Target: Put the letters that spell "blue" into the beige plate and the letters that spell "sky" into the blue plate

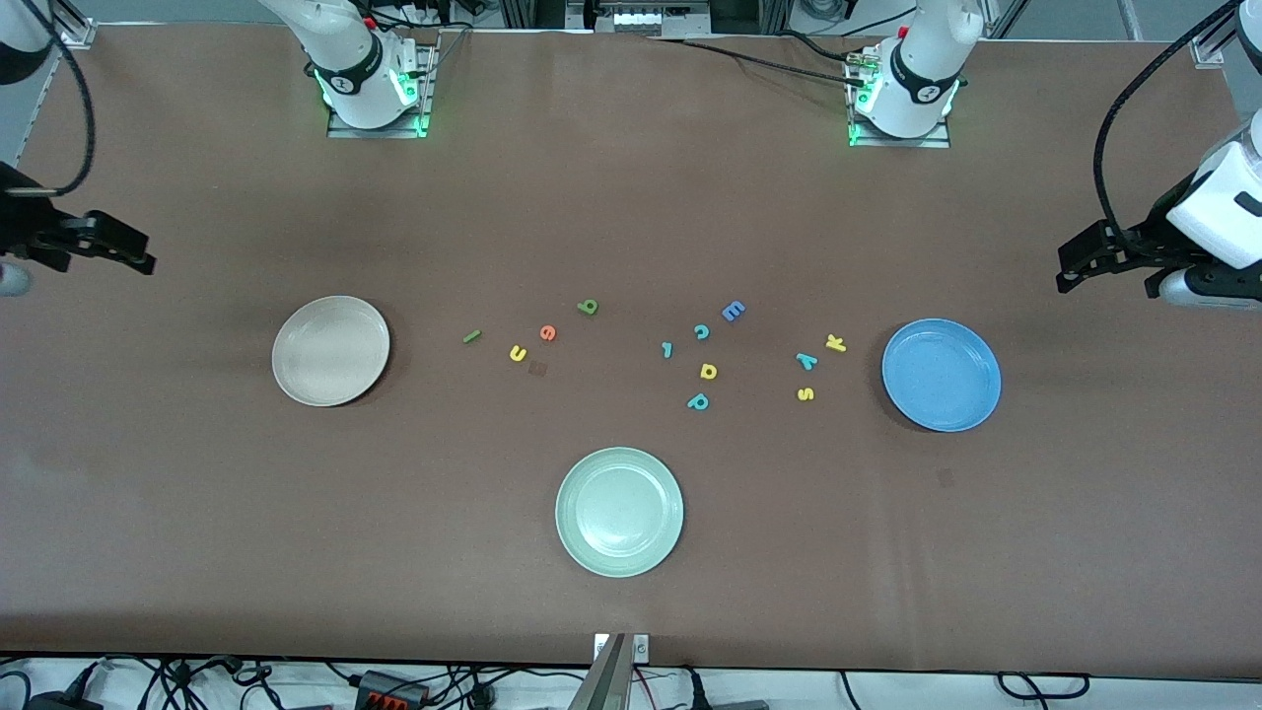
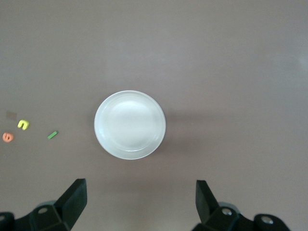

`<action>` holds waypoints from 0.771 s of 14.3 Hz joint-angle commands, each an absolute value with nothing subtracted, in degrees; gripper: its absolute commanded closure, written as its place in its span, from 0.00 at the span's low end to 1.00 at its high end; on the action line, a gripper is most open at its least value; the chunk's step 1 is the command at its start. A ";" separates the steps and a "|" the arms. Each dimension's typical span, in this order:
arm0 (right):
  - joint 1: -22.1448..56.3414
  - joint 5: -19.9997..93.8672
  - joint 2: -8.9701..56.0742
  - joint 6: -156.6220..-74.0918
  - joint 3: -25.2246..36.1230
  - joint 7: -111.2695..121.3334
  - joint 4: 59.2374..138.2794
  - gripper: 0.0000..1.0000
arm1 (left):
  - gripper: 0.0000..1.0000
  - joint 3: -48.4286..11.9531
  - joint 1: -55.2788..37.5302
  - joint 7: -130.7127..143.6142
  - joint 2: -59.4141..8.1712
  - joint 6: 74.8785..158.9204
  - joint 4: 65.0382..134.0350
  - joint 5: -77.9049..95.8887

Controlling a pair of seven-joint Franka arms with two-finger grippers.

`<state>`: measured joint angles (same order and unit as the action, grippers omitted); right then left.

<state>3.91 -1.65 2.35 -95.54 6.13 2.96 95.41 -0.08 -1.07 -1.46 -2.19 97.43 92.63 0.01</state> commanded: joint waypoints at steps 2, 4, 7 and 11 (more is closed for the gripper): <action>7.81 -1.85 4.91 -95.19 6.06 2.99 97.02 0.00 | 0.00 0.00 -0.97 -1.14 -3.16 96.06 90.70 -0.62; 11.06 -1.58 6.23 -96.67 6.06 2.38 99.48 0.00 | 0.00 0.00 -0.97 -1.23 -3.16 96.06 90.70 -0.53; 16.07 0.26 9.04 -98.87 6.06 0.19 101.42 0.00 | 0.00 0.17 -0.79 -1.23 -3.16 96.06 90.70 -0.53; 23.45 1.23 12.03 -104.31 6.06 -7.45 103.97 0.00 | 0.00 0.18 -0.79 -1.23 -3.34 96.06 90.70 -0.53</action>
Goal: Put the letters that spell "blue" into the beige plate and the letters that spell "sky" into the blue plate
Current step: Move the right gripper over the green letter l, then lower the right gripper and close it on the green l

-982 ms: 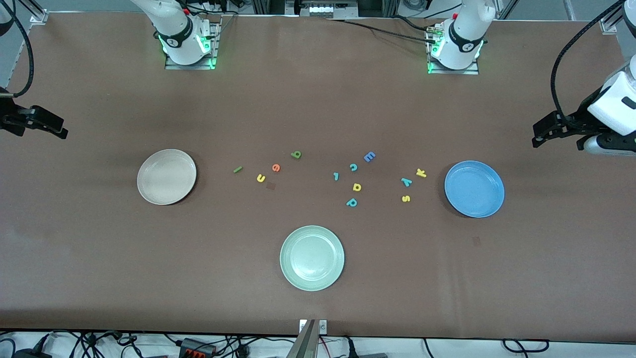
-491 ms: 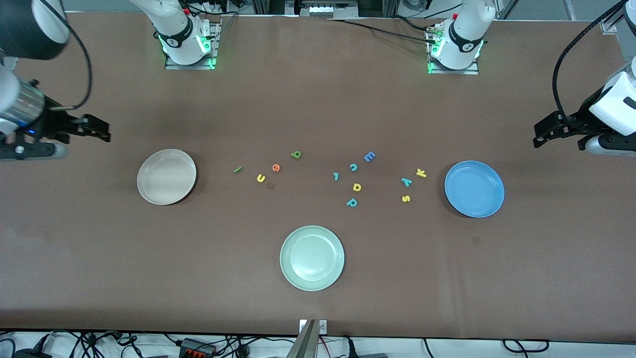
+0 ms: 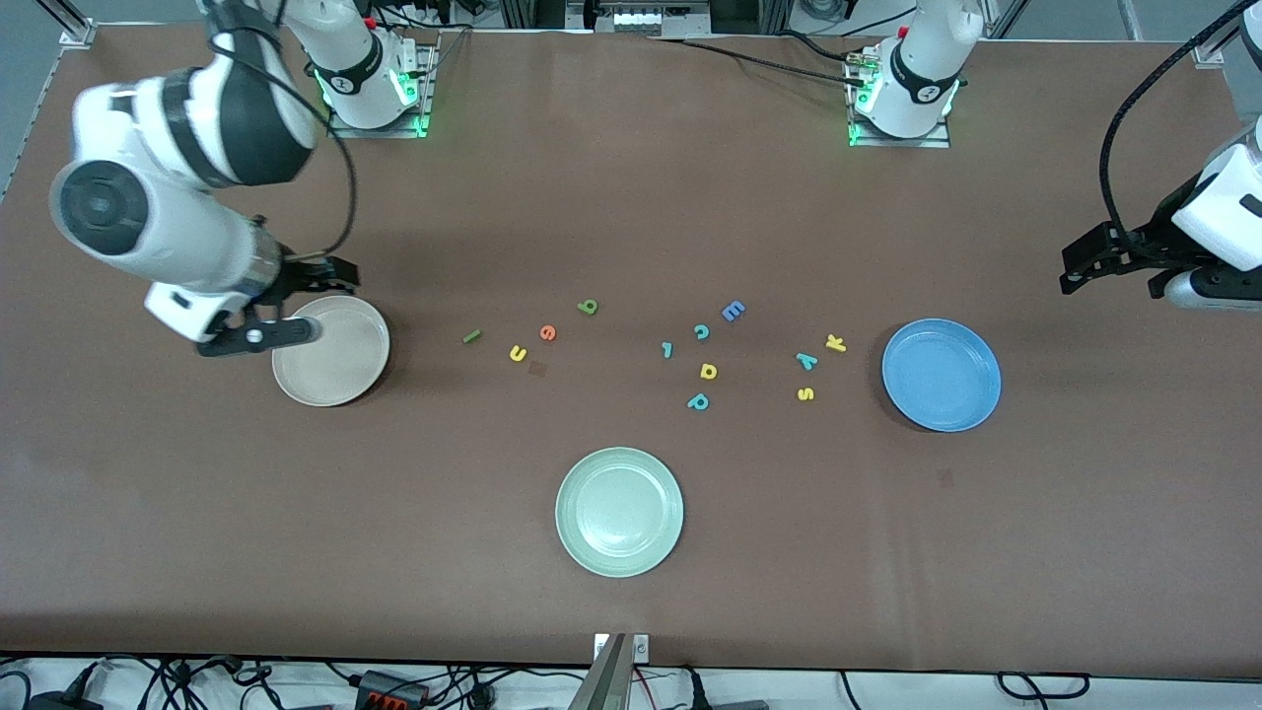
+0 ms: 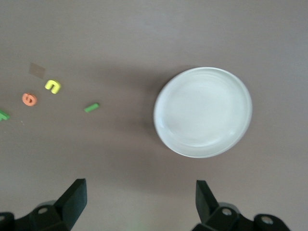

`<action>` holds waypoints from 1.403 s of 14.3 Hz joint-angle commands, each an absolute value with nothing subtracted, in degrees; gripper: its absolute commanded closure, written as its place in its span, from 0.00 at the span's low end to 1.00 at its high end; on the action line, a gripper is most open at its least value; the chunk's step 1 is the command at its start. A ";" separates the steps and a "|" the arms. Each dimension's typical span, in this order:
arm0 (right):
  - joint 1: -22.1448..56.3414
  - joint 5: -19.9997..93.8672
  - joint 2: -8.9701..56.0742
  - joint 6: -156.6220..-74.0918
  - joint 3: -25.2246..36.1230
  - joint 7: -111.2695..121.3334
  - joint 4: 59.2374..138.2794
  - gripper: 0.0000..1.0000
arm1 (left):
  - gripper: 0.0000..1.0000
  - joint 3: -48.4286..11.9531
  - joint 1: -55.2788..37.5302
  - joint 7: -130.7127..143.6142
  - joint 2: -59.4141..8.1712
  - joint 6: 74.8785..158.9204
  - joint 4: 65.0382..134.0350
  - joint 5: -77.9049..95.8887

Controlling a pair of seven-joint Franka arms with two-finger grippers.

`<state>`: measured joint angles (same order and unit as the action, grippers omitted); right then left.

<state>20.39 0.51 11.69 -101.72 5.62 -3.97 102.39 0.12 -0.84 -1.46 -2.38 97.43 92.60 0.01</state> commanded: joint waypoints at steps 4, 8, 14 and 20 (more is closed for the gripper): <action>28.91 1.49 16.34 -108.97 6.06 -11.24 104.24 0.00 | 0.00 0.35 -0.79 -1.23 -3.43 95.98 90.70 -0.53; 31.03 4.39 21.17 -114.34 6.06 -17.11 104.24 0.00 | 0.00 0.53 -0.79 -1.32 -3.43 96.06 90.70 -0.53; 29.00 4.39 24.69 -115.57 6.24 -41.98 104.33 0.00 | 0.00 0.53 -0.62 -1.32 -3.52 95.98 90.70 -0.53; 28.74 5.45 25.22 -123.47 6.24 -53.69 108.63 0.00 | 0.00 0.62 -0.62 -1.32 -3.52 95.98 90.70 -0.53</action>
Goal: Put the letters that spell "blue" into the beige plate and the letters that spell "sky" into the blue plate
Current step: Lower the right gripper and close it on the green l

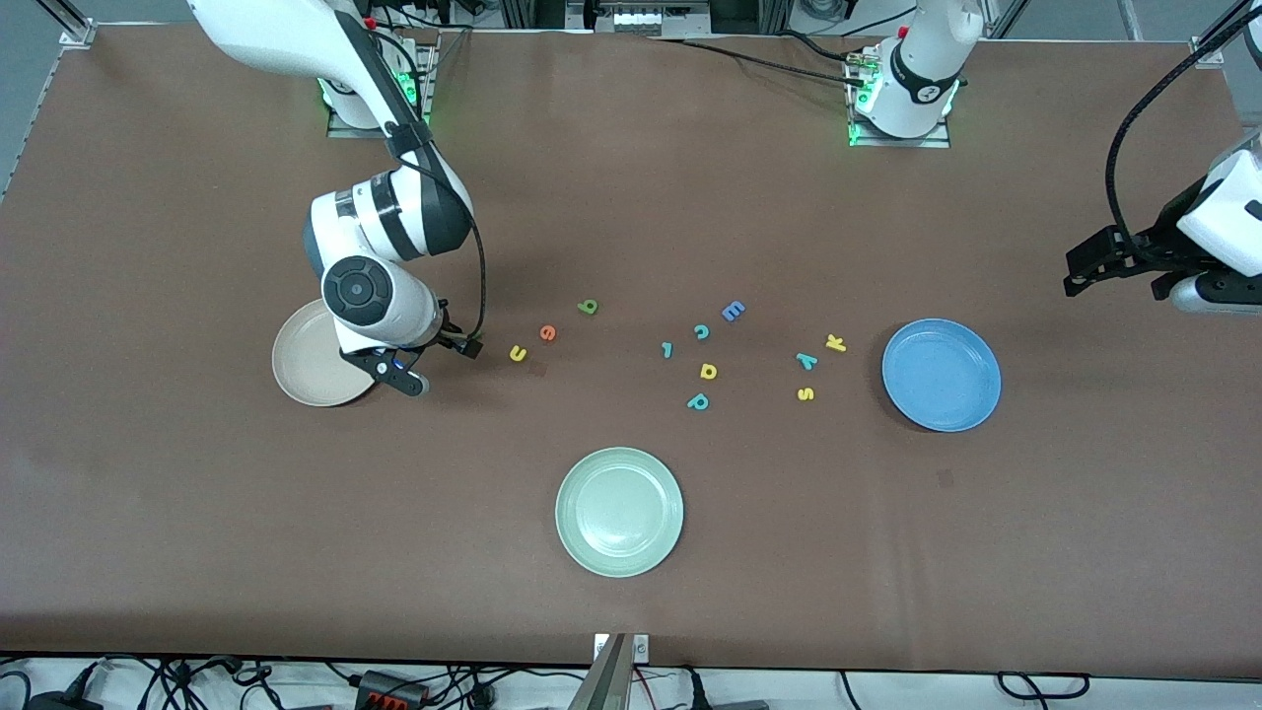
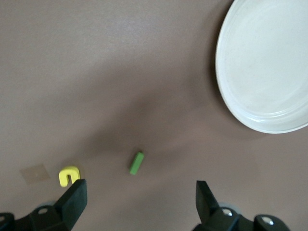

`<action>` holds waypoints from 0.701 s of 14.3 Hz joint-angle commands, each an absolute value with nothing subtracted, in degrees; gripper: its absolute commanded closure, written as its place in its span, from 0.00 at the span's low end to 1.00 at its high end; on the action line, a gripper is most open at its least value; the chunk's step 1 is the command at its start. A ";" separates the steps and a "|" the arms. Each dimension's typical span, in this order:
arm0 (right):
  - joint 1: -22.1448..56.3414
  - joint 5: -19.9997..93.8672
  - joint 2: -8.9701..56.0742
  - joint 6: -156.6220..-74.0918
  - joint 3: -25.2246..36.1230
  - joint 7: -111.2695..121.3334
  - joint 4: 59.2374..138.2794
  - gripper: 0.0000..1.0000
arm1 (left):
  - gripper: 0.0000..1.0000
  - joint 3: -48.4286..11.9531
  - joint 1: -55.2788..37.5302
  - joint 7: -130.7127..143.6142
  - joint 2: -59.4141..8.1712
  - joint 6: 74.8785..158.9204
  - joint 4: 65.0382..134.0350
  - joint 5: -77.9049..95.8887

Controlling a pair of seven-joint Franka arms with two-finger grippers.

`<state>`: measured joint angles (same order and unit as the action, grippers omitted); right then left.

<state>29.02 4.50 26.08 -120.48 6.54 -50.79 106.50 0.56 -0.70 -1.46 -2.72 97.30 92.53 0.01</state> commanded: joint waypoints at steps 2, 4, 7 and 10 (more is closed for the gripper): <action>27.86 6.76 25.40 -124.71 6.24 -53.70 109.77 0.00 | 0.00 0.62 -0.53 -1.32 -3.52 96.06 90.70 -0.53; 27.33 7.21 24.79 -126.90 6.24 -53.79 112.40 0.00 | 0.00 0.62 -0.26 -1.32 -3.52 95.98 90.79 -0.44; 27.16 7.21 24.70 -127.53 6.24 -53.79 112.85 0.00 | 0.00 0.70 -0.18 -1.41 -3.60 95.98 90.79 -0.44; 27.16 7.29 24.70 -127.53 6.24 -53.88 112.85 0.00 | 0.00 0.70 -0.09 -1.41 -3.87 95.98 90.79 -0.44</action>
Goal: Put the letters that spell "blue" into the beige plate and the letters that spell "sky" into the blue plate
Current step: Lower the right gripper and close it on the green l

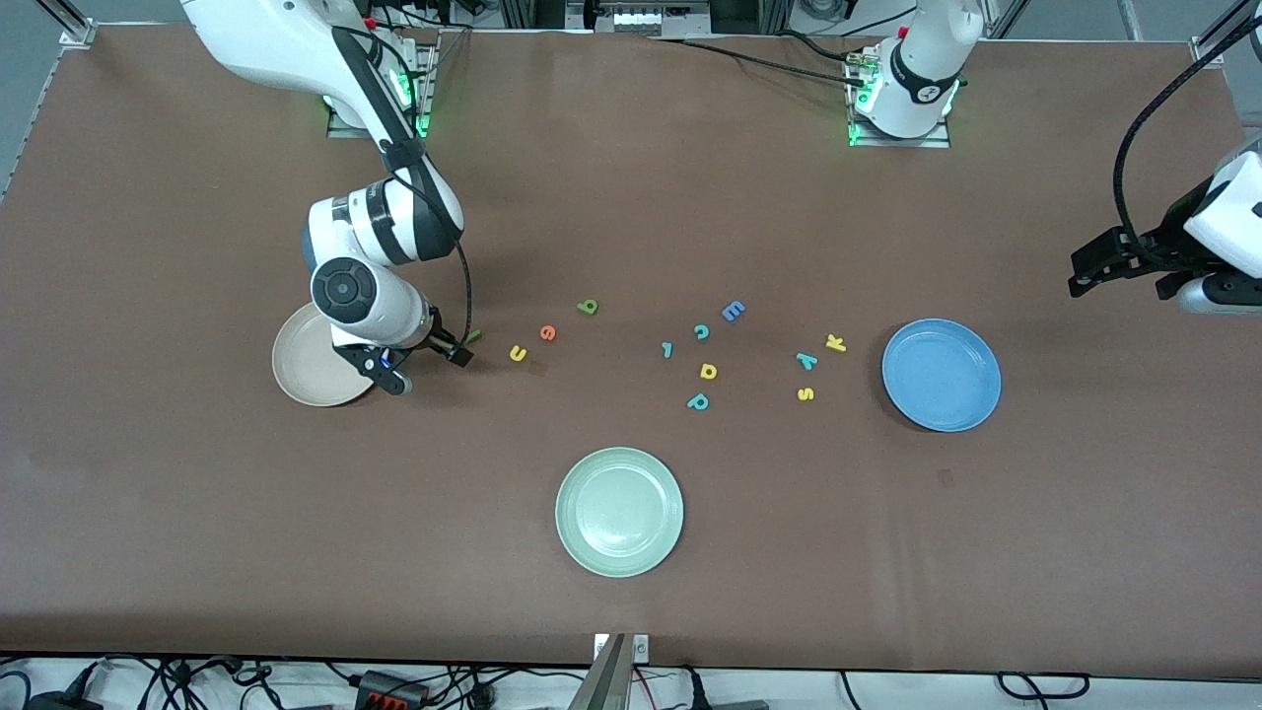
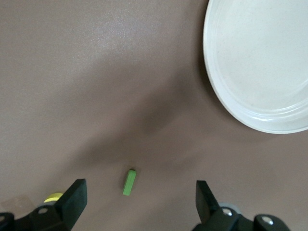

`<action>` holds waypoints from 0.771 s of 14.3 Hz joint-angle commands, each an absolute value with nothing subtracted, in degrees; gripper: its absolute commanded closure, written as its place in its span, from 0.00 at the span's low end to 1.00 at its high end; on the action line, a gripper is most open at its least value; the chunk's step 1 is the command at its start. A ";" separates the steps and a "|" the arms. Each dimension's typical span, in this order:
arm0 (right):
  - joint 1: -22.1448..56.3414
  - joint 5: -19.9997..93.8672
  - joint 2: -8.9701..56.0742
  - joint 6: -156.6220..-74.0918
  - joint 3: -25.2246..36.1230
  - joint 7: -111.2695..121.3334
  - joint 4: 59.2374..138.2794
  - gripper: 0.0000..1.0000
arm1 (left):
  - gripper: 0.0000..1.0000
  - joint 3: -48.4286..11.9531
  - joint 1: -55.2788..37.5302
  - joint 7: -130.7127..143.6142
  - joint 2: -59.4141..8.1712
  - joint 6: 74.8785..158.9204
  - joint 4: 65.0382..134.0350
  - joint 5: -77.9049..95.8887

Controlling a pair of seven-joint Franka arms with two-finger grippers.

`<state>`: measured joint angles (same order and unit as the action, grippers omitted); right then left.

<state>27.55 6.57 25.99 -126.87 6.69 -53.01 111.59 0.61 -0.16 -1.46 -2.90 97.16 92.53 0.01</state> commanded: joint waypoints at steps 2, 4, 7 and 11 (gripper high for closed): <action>27.16 8.17 24.87 -127.70 6.24 -55.01 112.85 0.00 | 0.00 0.70 -0.09 -1.41 -3.87 95.98 90.79 -0.44; 27.25 9.31 24.96 -128.14 6.24 -55.11 112.85 0.00 | 0.00 0.70 0.35 -1.49 -3.87 95.98 90.79 -0.44; 27.07 9.40 24.79 -128.23 6.24 -55.11 113.03 0.00 | 0.00 0.70 0.53 -1.58 -3.96 95.98 90.79 -0.44; 27.16 9.40 24.61 -130.33 6.24 -55.55 114.34 0.00 | 0.00 0.70 0.53 -1.49 -3.96 95.98 90.79 -0.44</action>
<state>27.54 8.75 25.95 -128.26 6.69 -54.47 112.05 0.70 0.37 -1.46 -3.09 97.14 92.53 0.01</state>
